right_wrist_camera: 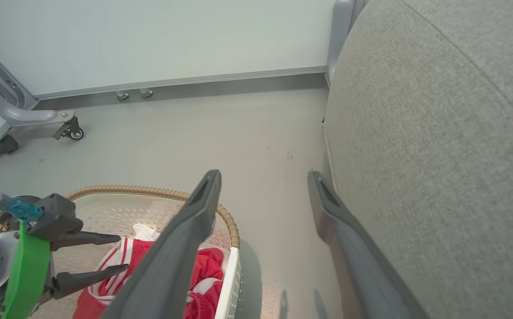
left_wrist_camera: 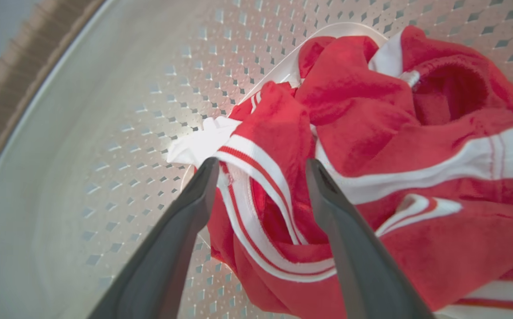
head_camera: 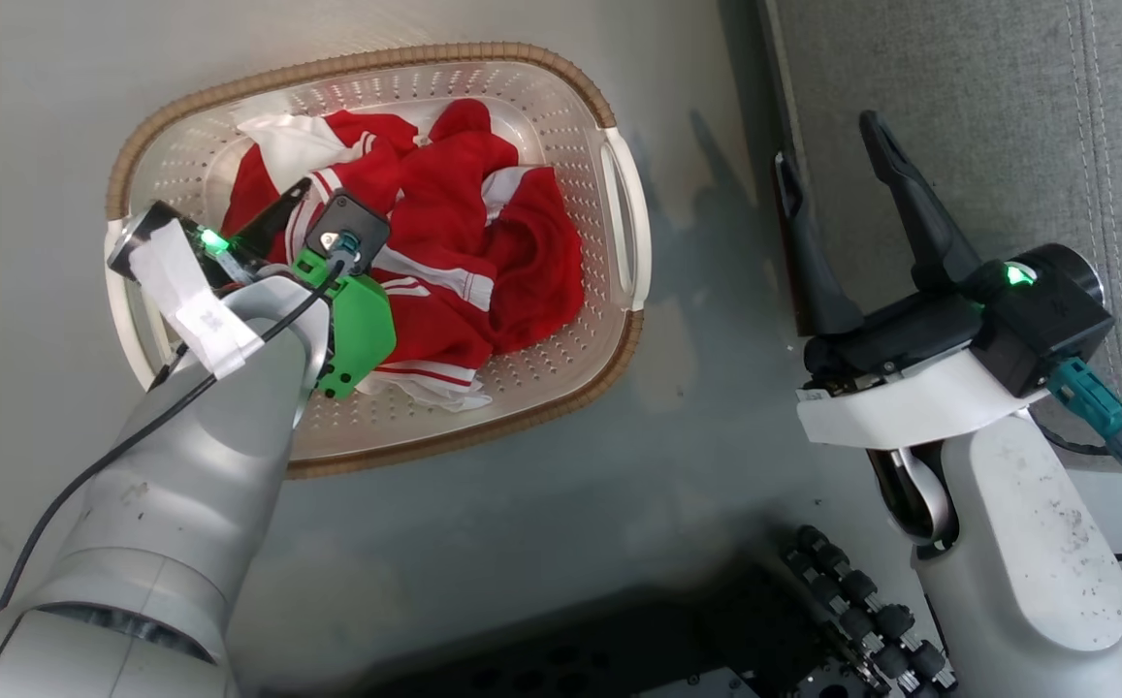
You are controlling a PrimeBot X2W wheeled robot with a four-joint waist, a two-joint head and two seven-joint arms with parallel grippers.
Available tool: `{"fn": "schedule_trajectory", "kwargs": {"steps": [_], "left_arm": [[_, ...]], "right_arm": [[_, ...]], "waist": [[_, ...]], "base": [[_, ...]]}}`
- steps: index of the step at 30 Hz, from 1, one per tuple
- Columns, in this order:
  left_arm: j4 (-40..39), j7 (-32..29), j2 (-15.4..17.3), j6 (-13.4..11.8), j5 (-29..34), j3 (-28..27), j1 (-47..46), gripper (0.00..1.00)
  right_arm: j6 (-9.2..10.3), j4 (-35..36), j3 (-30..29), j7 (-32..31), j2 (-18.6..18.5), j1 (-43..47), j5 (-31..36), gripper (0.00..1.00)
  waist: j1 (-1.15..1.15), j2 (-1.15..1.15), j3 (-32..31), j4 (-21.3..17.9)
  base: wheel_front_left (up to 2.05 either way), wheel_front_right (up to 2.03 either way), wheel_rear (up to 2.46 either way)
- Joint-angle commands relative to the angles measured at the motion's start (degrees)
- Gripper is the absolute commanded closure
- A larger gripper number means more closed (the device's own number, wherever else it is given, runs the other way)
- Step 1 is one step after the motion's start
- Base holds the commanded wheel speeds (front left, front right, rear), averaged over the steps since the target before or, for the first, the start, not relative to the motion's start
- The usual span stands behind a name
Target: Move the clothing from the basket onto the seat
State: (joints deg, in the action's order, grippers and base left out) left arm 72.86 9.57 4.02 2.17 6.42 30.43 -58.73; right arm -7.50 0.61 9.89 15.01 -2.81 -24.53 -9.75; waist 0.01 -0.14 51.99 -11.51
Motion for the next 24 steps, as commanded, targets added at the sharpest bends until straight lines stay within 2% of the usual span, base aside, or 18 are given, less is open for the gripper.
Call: {"fn": "schedule_trajectory", "kwargs": {"steps": [1,5,8,24], "left_arm": [[0.3,0.0,0.8,-1.2,0.0,0.2,-1.5,0.00],[0.5,0.1,1.6,-3.3,0.6,1.0,-2.2,0.00],[0.7,0.1,1.8,-3.8,0.5,1.3,-2.7,0.00],[1.0,-2.7,3.1,-2.8,-0.7,2.9,-3.3,0.00]], "right_arm": [[0.02,0.4,0.5,0.3,-0.1,-1.1,-0.5,0.00],[0.02,0.6,1.6,0.3,-0.1,-1.0,-1.0,0.00],[0.02,0.7,2.2,0.3,-0.1,-1.4,-1.2,0.00],[0.02,1.1,3.2,0.3,-0.1,-2.3,-2.8,0.00]], "waist": [[-0.01,0.14,2.0,-1.2],[-0.01,0.14,3.2,-1.4],[-0.01,0.14,4.1,-1.5],[-0.01,0.14,7.2,-3.3]], "base": [[0.00,0.00,0.00],[0.00,0.00,0.00],[0.00,0.00,0.00],[0.00,0.00,0.00]]}}
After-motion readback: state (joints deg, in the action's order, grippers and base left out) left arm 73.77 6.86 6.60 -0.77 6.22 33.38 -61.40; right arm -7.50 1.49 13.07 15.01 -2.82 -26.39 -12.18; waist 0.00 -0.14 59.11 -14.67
